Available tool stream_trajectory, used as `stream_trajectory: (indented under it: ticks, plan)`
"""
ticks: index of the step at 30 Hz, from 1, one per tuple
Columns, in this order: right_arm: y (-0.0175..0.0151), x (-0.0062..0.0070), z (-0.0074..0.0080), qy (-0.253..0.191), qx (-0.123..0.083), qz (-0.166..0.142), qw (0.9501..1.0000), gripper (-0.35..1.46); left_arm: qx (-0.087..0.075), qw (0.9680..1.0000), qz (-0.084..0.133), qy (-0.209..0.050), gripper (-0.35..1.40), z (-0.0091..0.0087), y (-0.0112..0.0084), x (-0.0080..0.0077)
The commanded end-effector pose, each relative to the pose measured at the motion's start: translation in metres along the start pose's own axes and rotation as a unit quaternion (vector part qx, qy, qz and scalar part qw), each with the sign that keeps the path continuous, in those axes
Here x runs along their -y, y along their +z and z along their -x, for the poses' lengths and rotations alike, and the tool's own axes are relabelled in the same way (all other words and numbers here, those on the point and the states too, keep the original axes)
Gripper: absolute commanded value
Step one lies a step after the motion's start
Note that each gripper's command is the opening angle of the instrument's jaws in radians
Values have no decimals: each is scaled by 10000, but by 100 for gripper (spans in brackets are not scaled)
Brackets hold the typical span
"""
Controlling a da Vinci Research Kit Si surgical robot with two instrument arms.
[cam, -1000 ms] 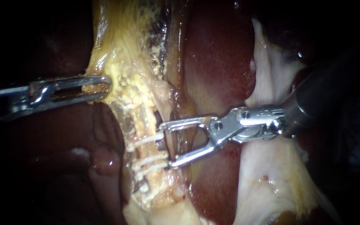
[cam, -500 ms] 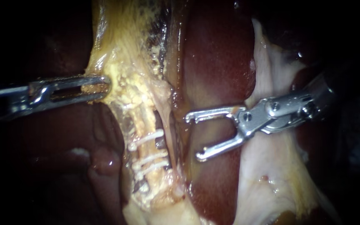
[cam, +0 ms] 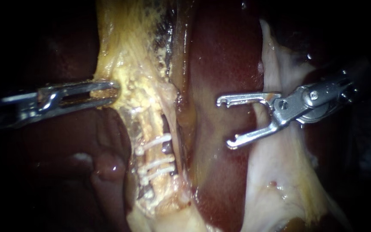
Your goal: Going back third clip left tube
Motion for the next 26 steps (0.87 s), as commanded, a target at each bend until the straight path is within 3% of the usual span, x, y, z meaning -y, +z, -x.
stream_trajectory:
  ticks: [1,10,26]
  plan:
    - [0,1,0,-2,-3,-14,10000,60,-23,10000,-11,-1,-35,-2,5,-2]
    - [4,6,-4,-3,-22,-29,10000,60,-65,10000,-17,-32,-35,1,38,-1]
    - [5,8,-7,0,-29,-44,10000,60,-73,10000,-21,-41,-35,3,33,3]
